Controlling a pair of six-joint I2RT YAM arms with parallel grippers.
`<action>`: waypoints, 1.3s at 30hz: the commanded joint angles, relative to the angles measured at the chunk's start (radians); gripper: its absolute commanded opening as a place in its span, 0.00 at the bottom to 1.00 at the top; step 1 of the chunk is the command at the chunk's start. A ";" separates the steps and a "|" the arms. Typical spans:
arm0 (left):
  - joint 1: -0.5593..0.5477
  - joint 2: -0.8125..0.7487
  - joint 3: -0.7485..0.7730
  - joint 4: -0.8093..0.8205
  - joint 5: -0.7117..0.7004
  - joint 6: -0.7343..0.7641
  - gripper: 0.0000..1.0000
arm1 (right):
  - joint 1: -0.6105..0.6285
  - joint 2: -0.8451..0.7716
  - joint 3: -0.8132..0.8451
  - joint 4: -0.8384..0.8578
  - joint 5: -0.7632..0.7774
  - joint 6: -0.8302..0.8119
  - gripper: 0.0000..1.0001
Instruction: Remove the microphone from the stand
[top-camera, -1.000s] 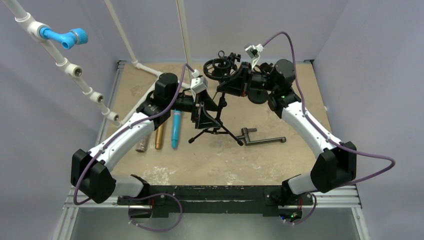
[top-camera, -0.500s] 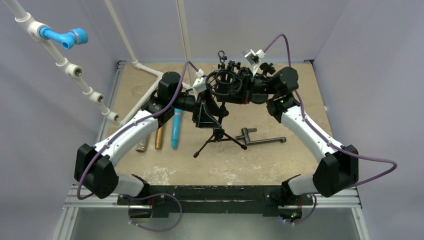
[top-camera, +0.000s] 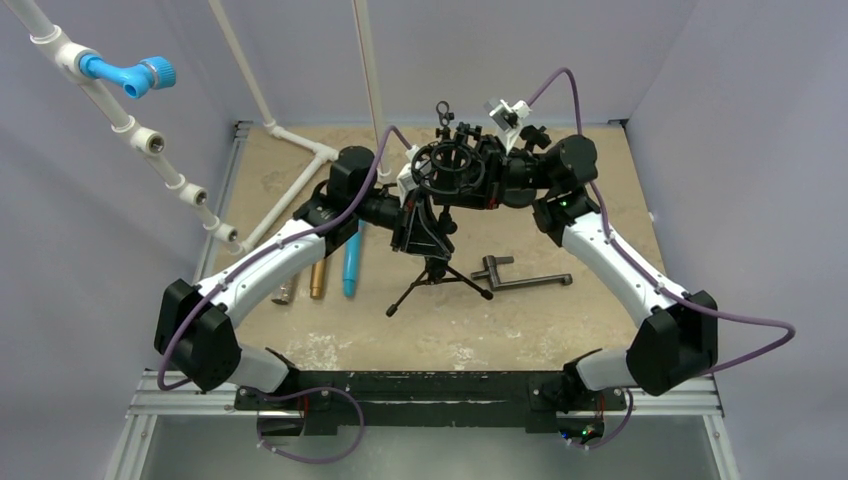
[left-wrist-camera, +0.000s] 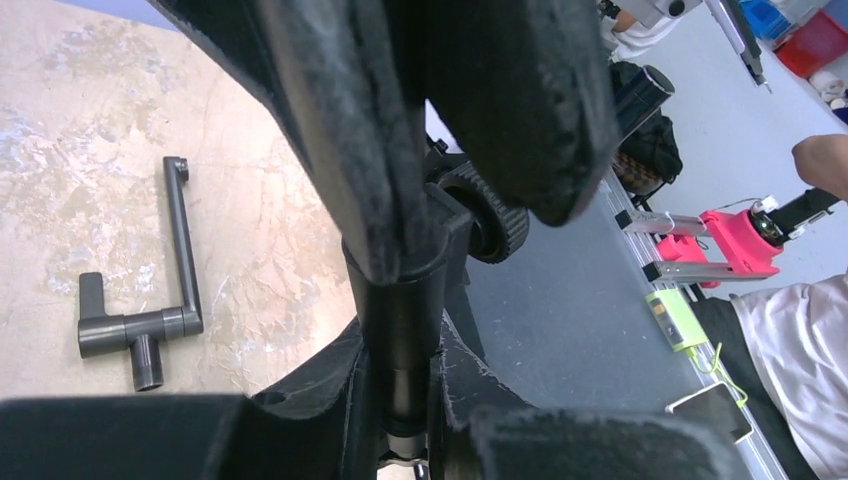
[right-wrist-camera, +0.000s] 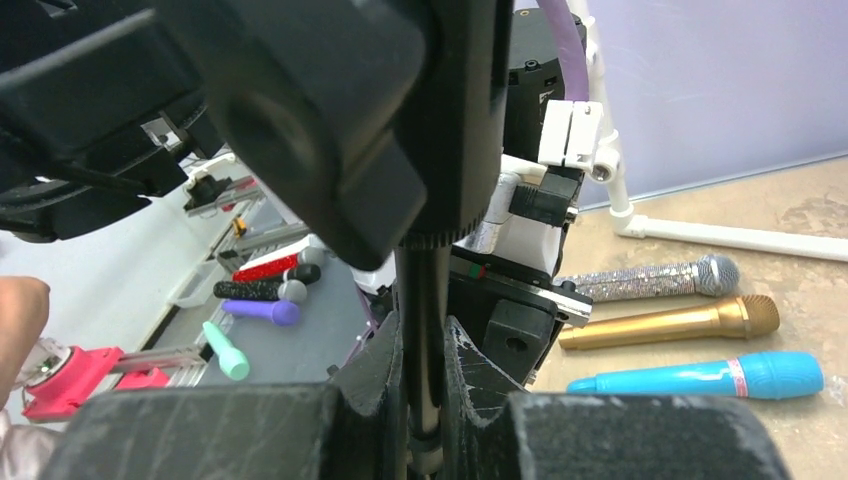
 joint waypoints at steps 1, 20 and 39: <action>-0.004 -0.040 0.020 -0.024 -0.014 0.060 0.00 | 0.002 -0.045 0.040 -0.113 0.036 -0.089 0.00; 0.008 -0.146 0.023 -0.184 -0.631 0.012 0.00 | -0.044 -0.093 0.077 -0.671 0.290 -0.467 0.69; 0.004 -0.110 0.054 -0.202 -0.730 -0.011 0.00 | -0.011 -0.033 0.001 -0.631 0.336 -0.453 0.62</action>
